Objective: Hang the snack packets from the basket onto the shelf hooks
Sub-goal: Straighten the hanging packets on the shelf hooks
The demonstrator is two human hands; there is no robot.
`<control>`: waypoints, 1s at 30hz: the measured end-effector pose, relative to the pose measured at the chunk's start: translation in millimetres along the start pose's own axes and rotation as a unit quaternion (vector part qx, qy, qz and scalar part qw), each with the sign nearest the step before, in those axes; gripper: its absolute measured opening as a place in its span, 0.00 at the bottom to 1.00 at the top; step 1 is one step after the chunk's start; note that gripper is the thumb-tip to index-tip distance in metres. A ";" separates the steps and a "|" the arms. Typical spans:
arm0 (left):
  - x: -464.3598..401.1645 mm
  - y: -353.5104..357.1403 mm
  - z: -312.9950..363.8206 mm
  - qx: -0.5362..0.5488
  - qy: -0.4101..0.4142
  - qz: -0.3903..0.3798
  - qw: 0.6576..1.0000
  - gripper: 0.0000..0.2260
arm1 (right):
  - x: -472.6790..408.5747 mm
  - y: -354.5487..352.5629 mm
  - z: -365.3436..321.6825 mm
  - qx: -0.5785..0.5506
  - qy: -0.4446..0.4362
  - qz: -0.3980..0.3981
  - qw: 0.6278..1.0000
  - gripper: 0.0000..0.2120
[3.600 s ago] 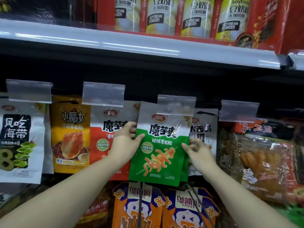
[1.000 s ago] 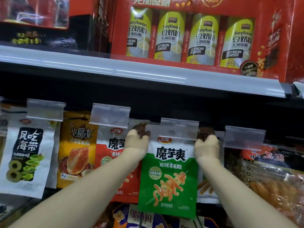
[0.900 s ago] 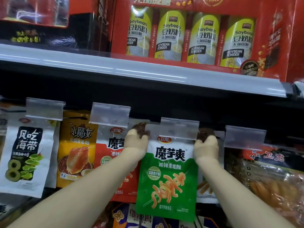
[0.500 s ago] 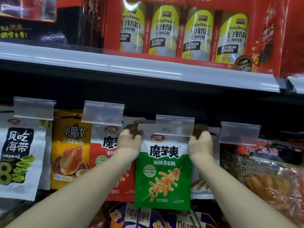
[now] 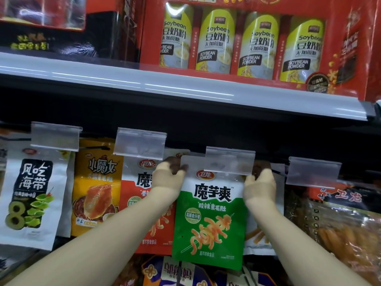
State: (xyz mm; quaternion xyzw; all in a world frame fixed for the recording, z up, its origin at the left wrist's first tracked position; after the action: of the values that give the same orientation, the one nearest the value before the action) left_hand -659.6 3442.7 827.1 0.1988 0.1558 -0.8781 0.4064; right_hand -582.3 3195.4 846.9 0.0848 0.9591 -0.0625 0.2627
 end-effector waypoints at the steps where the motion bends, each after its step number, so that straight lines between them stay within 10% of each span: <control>1: 0.2 1.2 0.5 0.004 0.003 -0.002 1.000 0.08 | 0.0 -1.3 -0.4 -0.004 -0.001 0.004 1.000 0.03; 30: 4.7 -1.3 12.2 -0.148 -0.003 0.029 0.989 0.07 | -11.0 0.2 3.8 0.065 0.012 -0.006 0.998 0.09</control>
State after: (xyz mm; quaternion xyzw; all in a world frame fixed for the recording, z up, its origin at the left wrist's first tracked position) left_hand -666.1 3435.2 835.6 0.1379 0.2768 -0.8340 0.4570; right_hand -571.1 3193.5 849.3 0.0967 0.9567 -0.1249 0.2443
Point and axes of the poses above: each hand's wrist, its own x-axis away from the middle knuckle, its own y-axis out of the palm, z = x × y, the point moved 9 cm from there along -x, towards the middle knuckle, and after that the axes turned 6 degrees about -x, right-handed, at the moved point
